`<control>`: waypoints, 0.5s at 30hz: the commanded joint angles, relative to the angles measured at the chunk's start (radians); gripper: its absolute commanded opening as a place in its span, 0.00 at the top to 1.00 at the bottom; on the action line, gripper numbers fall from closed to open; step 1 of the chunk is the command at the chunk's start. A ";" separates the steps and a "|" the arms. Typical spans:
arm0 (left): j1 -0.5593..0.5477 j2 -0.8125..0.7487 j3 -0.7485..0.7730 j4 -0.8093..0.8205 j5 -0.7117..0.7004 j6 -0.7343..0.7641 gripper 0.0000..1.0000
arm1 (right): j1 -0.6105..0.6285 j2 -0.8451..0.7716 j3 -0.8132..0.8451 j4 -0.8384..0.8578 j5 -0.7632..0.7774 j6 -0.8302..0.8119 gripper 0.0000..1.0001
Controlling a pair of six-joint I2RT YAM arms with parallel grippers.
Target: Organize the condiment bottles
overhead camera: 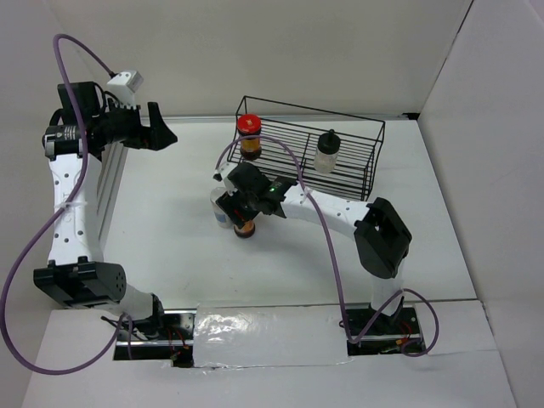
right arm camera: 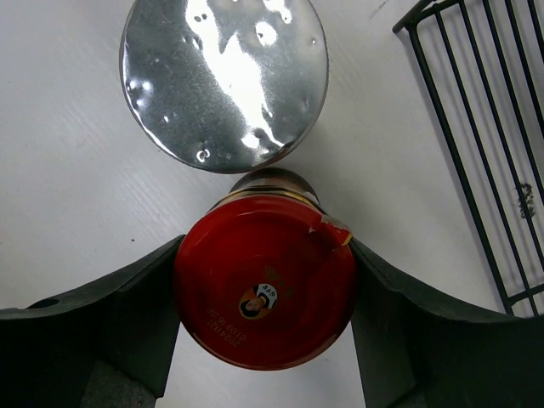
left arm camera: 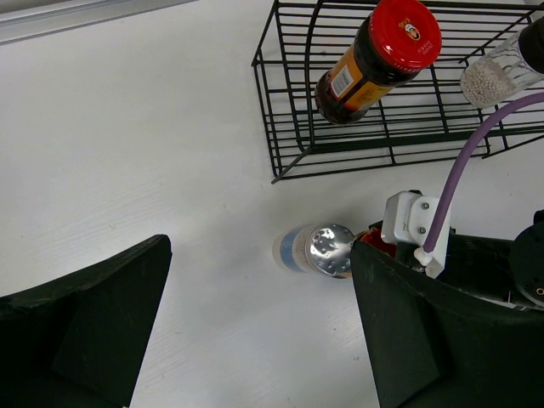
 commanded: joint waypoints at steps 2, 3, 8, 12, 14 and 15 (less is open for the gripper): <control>0.004 -0.015 0.025 0.015 0.039 -0.012 0.01 | 0.010 -0.040 0.025 0.044 0.024 -0.005 0.87; 0.004 -0.015 0.025 0.015 0.041 -0.013 0.01 | 0.012 -0.049 0.037 0.035 0.012 -0.025 0.91; 0.006 -0.011 0.023 0.016 0.045 -0.014 0.01 | 0.015 -0.138 0.121 -0.108 -0.085 -0.137 1.00; 0.013 -0.003 0.028 0.013 0.068 -0.012 0.01 | -0.027 -0.190 0.285 -0.258 -0.146 -0.204 1.00; 0.013 0.000 0.028 0.016 0.076 -0.012 0.01 | -0.065 -0.210 0.339 -0.323 -0.134 -0.210 1.00; 0.015 0.000 0.029 0.016 0.078 -0.012 0.01 | -0.076 -0.218 0.382 -0.333 -0.125 -0.210 1.00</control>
